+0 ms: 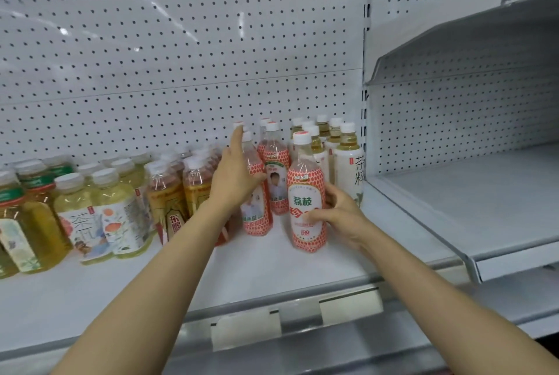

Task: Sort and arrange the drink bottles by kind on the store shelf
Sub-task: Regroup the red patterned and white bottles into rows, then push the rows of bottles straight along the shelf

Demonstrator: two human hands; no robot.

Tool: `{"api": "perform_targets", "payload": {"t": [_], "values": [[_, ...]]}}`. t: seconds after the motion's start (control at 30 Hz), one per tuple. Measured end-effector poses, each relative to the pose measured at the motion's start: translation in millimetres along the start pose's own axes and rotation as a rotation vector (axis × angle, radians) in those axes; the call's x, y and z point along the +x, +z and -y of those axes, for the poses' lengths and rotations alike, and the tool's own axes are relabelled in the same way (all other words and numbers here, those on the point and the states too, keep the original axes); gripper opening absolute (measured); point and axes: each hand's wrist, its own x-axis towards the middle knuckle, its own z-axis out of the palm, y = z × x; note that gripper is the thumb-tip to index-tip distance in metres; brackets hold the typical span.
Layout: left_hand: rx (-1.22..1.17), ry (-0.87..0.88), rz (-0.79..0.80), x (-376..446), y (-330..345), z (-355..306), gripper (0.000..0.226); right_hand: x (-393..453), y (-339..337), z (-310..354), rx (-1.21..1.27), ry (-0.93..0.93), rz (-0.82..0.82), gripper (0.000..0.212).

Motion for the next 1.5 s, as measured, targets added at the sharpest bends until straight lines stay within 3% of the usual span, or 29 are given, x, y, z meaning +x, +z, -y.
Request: {"api": "perform_targets", "payload": {"t": [0.13,0.23,0.33,0.43,0.7,0.9,1.0,1.1,1.2,1.27,1.5], "values": [[-0.124,-0.152,-0.034,-13.2,16.5,6.5,0.119,2.0,8.9,1.8,-0.091,0.013,0.018,0.072],[-0.160,-0.264,0.010,-29.4,38.4,19.8,0.116,-3.1,20.1,1.3,-0.325,-0.064,-0.116,0.085],[-0.204,-0.386,0.043,-38.1,59.8,36.7,0.094,4.1,33.7,-3.8,-0.535,-0.144,-0.349,0.092],[-0.269,-0.473,0.065,-38.7,67.8,45.5,0.072,17.4,41.0,-8.2,-0.525,-0.195,-0.361,0.085],[-0.284,-0.434,0.075,-41.3,67.8,56.2,0.072,31.7,46.8,-16.1,-0.544,-0.200,-0.325,0.091],[-0.268,-0.436,0.054,-35.1,80.9,67.1,0.086,34.8,62.6,-10.2,-0.757,-0.131,-0.473,0.102],[-0.244,-0.404,0.069,-40.4,76.0,63.3,0.084,28.8,58.9,11.8,-0.702,-0.321,-0.516,0.094],[-0.257,-0.405,0.071,-41.2,72.9,57.6,0.072,41.4,43.5,62.8,-0.615,-0.472,-0.373,0.078],[-0.318,-0.370,0.076,-36.8,73.9,53.1,0.081,61.9,25.5,103.2,-0.561,-0.291,-0.006,0.055],[-0.366,-0.336,0.018,-31.1,71.6,47.6,0.087,71.5,18.5,108.2,-0.458,-0.199,0.110,0.045],[-0.341,-0.201,-0.050,-27.5,59.5,37.5,0.098,95.8,36.2,88.8,-0.738,-0.353,-0.319,0.040]]}}
